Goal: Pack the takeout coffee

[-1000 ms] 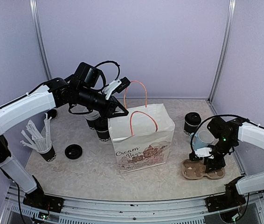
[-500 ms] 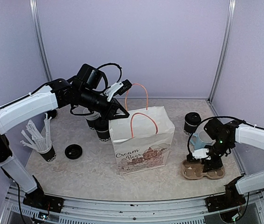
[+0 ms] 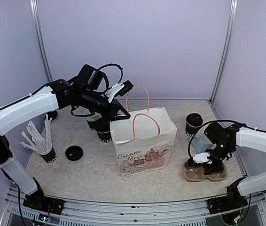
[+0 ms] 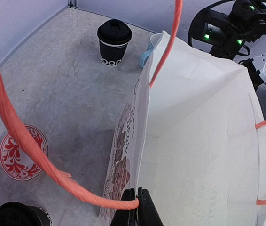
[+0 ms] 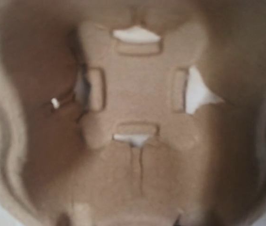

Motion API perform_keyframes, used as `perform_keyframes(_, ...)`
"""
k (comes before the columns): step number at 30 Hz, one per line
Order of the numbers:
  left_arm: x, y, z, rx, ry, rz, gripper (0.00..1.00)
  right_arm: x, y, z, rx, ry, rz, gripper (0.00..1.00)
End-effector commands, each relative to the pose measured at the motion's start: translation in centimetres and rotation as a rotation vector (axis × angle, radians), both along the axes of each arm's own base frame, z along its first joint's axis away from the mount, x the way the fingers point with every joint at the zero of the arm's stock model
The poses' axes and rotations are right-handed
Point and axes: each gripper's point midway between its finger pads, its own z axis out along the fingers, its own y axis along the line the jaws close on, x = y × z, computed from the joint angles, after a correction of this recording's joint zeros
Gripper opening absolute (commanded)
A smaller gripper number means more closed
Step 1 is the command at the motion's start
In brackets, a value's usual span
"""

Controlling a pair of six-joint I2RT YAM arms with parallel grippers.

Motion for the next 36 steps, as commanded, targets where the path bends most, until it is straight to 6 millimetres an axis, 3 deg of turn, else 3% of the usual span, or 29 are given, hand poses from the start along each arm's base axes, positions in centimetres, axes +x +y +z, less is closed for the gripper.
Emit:
perform_keyframes(1, -0.1, -0.3, 0.2, -0.001, -0.005, -0.019, 0.03, -0.1, 0.2, 0.1, 0.003, -0.003, -0.013, 0.21)
perform_keyframes(5, -0.3, -0.3, 0.2, 0.005, -0.004, -0.029, 0.03, 0.2, 2.0, 2.6, 0.098, 0.008, -0.030, 0.19)
perform_keyframes(11, -0.6, -0.5, 0.3, 0.025, 0.010, -0.038, 0.03, 0.6, 6.0, 9.8, 0.341, -0.017, -0.013, 0.18)
perform_keyframes(15, -1.0, -0.5, 0.0, 0.051, 0.029, -0.049, 0.03, 0.8, 8.8, 16.1, 0.537, -0.053, 0.035, 0.18)
perform_keyframes(22, -2.8, -1.8, -0.7, 0.109, 0.041, -0.112, 0.06, 2.7, 12.8, 29.9, 0.822, -0.198, 0.156, 0.18)
perform_keyframes(27, -3.1, -2.5, -0.5, 0.117, 0.039, -0.115, 0.06, 3.0, 15.0, 37.0, 1.011, -0.240, 0.267, 0.25)
perform_keyframes(32, -3.2, -2.9, -0.4, 0.108, 0.047, -0.116, 0.06, 1.4, 17.5, 40.9, 1.195, -0.258, 0.396, 0.29)
perform_keyframes(36, -3.5, -3.4, 0.1, 0.079, 0.055, -0.131, 0.06, 0.9, 19.7, 40.7, 1.223, -0.162, 0.450, 0.29)
